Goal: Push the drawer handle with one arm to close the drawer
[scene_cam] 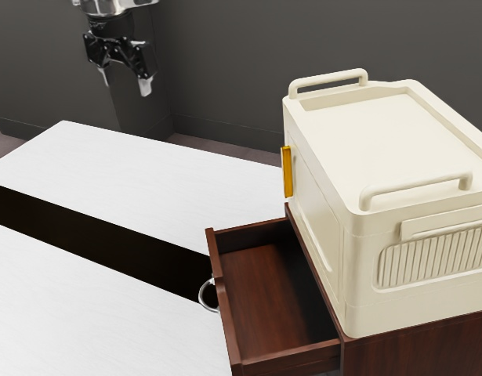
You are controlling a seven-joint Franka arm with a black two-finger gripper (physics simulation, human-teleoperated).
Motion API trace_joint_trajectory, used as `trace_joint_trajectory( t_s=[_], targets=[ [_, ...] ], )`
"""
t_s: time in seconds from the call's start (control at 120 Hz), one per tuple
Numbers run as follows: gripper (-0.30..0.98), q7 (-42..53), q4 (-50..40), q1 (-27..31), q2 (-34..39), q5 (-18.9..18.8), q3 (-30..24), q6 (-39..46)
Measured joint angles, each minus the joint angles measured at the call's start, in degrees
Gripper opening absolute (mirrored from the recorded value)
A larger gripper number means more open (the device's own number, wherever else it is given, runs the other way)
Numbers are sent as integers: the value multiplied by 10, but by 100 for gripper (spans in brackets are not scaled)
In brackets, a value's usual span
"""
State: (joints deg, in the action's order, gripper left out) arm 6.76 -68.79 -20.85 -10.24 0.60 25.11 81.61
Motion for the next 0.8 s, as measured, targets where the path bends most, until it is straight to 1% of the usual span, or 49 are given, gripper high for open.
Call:
trace_joint_trajectory(
  t_s=[0.1,0.167,0.275,0.375,0.442,0.5,0.533,0.567,0.6,0.633,0.7,0.75,0.8],
  targets=[
    [69,-2,-1,0,1,2,0,3],
    [69,-3,-20,-2,5,0,6,5],
    [69,-6,-87,-2,56,-3,0,5],
    [68,-7,-229,-19,173,-11,-2,-1],
    [69,-8,-326,-3,241,-19,-2,-3],
    [69,-9,-395,4,282,-32,-5,-3],
    [69,-9,-428,26,297,-41,-28,2],
    [69,-9,-455,57,312,-53,-64,8],
    [68,-9,-477,75,322,-64,-85,15],
    [63,-8,-504,83,327,-75,-98,25],
    [46,-4,-566,85,335,-104,-110,62],
    [32,4,-614,83,351,-127,-113,102],
    [22,16,-663,82,371,-146,-114,153]
  ],
)
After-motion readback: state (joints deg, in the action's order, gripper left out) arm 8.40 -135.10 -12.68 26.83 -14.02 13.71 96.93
